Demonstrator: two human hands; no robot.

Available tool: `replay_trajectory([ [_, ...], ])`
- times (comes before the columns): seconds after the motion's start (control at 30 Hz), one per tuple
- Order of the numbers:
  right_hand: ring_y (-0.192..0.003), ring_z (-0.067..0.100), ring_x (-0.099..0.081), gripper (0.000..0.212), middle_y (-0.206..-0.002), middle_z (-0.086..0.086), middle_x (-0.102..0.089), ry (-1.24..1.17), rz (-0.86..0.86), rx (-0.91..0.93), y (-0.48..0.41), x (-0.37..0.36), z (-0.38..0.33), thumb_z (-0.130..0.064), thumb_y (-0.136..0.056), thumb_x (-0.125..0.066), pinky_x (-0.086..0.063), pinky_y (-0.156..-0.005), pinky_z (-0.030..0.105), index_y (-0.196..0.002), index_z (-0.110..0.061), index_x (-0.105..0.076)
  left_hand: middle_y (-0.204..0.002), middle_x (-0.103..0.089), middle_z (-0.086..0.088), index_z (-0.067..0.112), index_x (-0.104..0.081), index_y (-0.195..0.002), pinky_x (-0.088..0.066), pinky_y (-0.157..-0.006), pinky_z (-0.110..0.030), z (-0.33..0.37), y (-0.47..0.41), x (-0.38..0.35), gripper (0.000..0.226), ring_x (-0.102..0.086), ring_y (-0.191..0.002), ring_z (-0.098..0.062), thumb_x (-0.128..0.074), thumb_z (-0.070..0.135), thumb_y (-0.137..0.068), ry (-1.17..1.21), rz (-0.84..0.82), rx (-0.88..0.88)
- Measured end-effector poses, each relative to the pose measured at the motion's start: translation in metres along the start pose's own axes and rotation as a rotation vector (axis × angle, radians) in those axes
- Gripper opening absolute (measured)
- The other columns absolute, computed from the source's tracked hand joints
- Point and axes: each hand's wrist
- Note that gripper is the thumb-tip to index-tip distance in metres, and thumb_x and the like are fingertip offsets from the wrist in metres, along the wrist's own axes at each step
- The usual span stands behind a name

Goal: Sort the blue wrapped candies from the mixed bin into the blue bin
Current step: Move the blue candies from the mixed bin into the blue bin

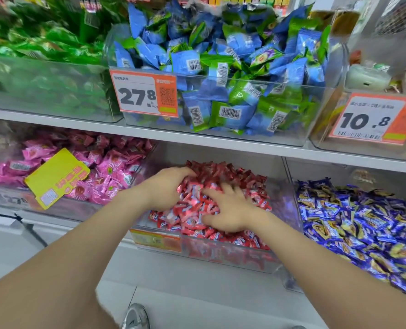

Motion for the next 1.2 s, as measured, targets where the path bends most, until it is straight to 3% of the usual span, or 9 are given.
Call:
replay_trajectory([
  [0.2, -0.146, 0.034, -0.037, 0.059, -0.155, 0.005, -0.042, 0.078, -0.191, 0.207, 0.021, -0.009, -0.014, -0.066, -0.098, -0.044, -0.033, -0.12, 0.054, -0.152, -0.042, -0.047, -0.152, -0.041, 0.007, 0.051, -0.048, -0.141, -0.031, -0.116, -0.056, 0.013, -0.012, -0.027, 0.038, -0.037, -0.136, -0.033, -0.038, 0.045, -0.105, -0.245, -0.184, -0.007],
  [0.4, -0.145, 0.036, -0.041, 0.048, -0.158, 0.008, -0.042, 0.284, -0.202, -0.019, 0.051, 0.017, 0.006, -0.043, -0.104, -0.051, -0.031, -0.119, 0.059, -0.152, -0.049, -0.045, -0.133, -0.054, -0.008, 0.022, -0.064, -0.131, -0.02, -0.12, -0.055, 0.021, -0.001, -0.016, 0.052, -0.042, -0.13, -0.027, -0.044, 0.061, -0.103, -0.466, -0.437, 0.07],
  [0.6, -0.116, 0.031, -0.064, 0.053, -0.127, 0.007, -0.063, 0.1, 0.17, -0.131, 0.051, 0.033, 0.023, -0.008, -0.082, -0.068, -0.055, -0.099, 0.042, -0.131, -0.029, -0.066, -0.134, -0.058, 0.0, 0.021, -0.057, -0.145, -0.05, -0.101, -0.037, 0.023, 0.011, 0.0, 0.091, -0.056, -0.117, -0.025, -0.075, 0.076, -0.075, -0.4, -0.488, 0.107],
  [0.7, -0.096, 0.026, -0.069, 0.048, -0.115, 0.005, -0.071, -0.089, 0.28, -0.154, 0.046, 0.042, 0.027, -0.016, -0.082, -0.071, -0.058, -0.088, 0.035, -0.129, -0.028, -0.068, -0.107, -0.055, 0.006, 0.023, -0.069, -0.121, -0.051, -0.087, -0.034, 0.016, 0.011, 0.003, 0.077, -0.053, -0.102, -0.02, -0.085, 0.071, -0.063, -0.334, -0.433, 0.108],
  [0.77, -0.108, 0.035, -0.066, 0.043, -0.119, 0.011, -0.07, -0.001, 0.36, -0.183, 0.04, 0.039, 0.027, -0.024, -0.083, -0.067, -0.057, -0.092, 0.041, -0.126, -0.025, -0.068, -0.114, -0.044, 0.006, 0.027, -0.07, -0.1, -0.051, -0.095, -0.04, 0.012, 0.01, 0.003, 0.07, -0.041, -0.108, -0.022, -0.081, 0.078, -0.053, -0.302, -0.309, 0.109],
  [0.97, -0.154, 0.053, -0.008, 0.078, -0.171, 0.021, -0.01, 0.137, -0.171, -0.226, 0.011, 0.003, 0.007, -0.043, -0.091, -0.049, -0.02, -0.123, 0.064, -0.163, -0.04, -0.021, -0.159, -0.023, -0.014, 0.035, -0.03, -0.157, -0.022, -0.124, -0.06, 0.002, -0.019, -0.02, 0.063, -0.021, -0.148, -0.051, -0.057, 0.042, -0.101, -0.169, -0.106, 0.128],
  [1.03, -0.155, 0.041, -0.019, 0.072, -0.171, 0.016, -0.02, 0.163, -0.224, -0.083, 0.016, 0.005, -0.002, -0.035, -0.096, -0.051, -0.023, -0.126, 0.052, -0.164, -0.038, -0.026, -0.166, -0.021, -0.005, 0.043, -0.036, -0.154, -0.016, -0.124, -0.065, 0.005, -0.025, -0.027, 0.053, -0.016, -0.154, -0.043, -0.052, 0.037, -0.104, -0.236, -0.083, 0.042],
  [1.13, -0.147, 0.029, -0.04, 0.061, -0.167, 0.007, -0.036, 0.175, -0.292, 0.072, 0.037, 0.028, -0.003, -0.024, -0.104, -0.053, -0.036, -0.115, 0.034, -0.163, -0.031, -0.036, -0.164, -0.033, 0.002, 0.04, -0.054, -0.143, -0.023, -0.125, -0.048, 0.02, -0.025, -0.035, 0.042, -0.025, -0.154, -0.026, -0.053, 0.024, -0.104, -0.178, -0.108, -0.259],
  [1.2, -0.133, 0.024, -0.052, 0.061, -0.156, 0.001, -0.049, 0.185, -0.351, 0.121, 0.049, 0.042, 0.01, -0.017, -0.103, -0.051, -0.045, -0.11, 0.034, -0.158, -0.04, -0.043, -0.16, -0.039, 0.001, 0.035, -0.052, -0.148, -0.031, -0.122, -0.042, 0.024, -0.023, -0.039, 0.044, -0.036, -0.15, -0.021, -0.054, 0.029, -0.105, -0.162, -0.243, -0.267],
])
Point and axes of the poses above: each hand's wrist, its own y-axis away from the middle knuckle, its own x-axis out of the back of the hand, z = x × y
